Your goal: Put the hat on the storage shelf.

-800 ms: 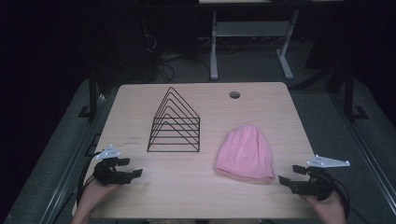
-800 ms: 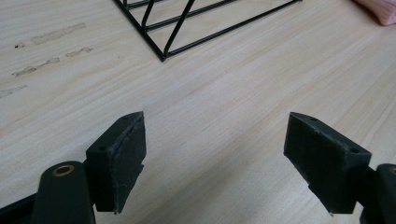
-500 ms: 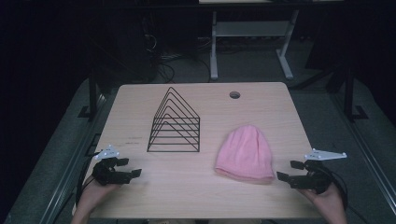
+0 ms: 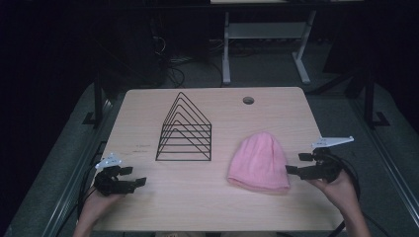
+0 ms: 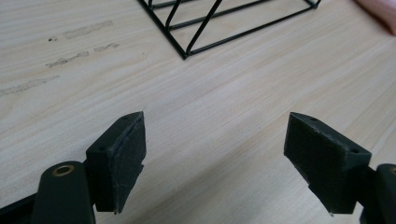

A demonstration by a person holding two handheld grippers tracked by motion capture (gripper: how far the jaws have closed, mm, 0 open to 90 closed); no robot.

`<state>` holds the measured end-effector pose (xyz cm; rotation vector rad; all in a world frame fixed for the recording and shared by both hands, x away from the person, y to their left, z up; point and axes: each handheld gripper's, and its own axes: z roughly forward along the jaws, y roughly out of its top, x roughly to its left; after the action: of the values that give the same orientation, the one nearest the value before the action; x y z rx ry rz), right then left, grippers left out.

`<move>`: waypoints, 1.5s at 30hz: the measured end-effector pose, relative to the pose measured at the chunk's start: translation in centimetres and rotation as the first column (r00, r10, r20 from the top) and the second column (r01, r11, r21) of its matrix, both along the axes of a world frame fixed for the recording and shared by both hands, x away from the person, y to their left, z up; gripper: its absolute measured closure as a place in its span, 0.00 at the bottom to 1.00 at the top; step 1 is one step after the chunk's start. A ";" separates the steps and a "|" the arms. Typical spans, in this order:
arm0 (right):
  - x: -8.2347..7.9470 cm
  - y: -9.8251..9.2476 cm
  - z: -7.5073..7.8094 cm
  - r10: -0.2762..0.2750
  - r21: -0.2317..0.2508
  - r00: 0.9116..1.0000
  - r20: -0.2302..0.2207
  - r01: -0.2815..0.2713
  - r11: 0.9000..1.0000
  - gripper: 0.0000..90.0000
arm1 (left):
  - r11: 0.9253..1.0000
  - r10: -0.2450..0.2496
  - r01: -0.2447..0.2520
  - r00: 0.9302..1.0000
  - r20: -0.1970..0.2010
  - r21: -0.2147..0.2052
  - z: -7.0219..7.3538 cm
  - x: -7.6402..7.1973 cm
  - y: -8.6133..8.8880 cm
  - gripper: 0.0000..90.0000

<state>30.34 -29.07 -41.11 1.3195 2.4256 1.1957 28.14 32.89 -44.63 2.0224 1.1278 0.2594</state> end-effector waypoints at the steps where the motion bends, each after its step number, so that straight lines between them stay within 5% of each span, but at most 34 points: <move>1: 0.4 0.0 0.2 0.001 0.011 1.000 -0.002 -0.001 1.000 0.21 | 1.000 0.006 -0.006 1.000 0.003 -0.009 0.0 -0.1 -0.1 0.23; 11: 3.9 1.2 1.3 0.018 -0.022 1.000 -0.021 -0.019 1.000 0.22 | 1.000 -0.002 0.002 1.000 0.006 -0.001 0.1 -0.1 -0.1 0.23; 21: 8.1 2.4 1.6 0.045 0.012 0.996 -0.080 -0.044 0.999 0.23 | 1.000 -0.016 0.016 1.000 0.009 0.010 0.1 0.0 -0.3 0.23; 31: 12.4 4.0 0.5 0.042 -0.022 0.988 -0.146 -0.046 0.999 0.26 | 1.000 -0.021 0.021 1.000 0.011 0.018 0.1 0.0 -0.3 0.23; 39: 13.9 4.6 -0.8 0.033 -0.026 0.983 -0.179 -0.038 0.999 0.31 | 1.000 -0.029 0.029 0.999 0.013 0.011 0.0 0.3 -0.5 0.23; 45: 14.6 4.3 -2.6 0.031 -0.003 0.969 -0.245 -0.032 0.999 0.40 | 0.999 -0.034 0.034 0.999 0.007 0.009 -0.1 0.4 -0.6 0.23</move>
<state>44.93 -24.80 -43.74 1.5142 2.6238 1.0866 28.51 32.32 -44.71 2.0449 1.0888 0.2544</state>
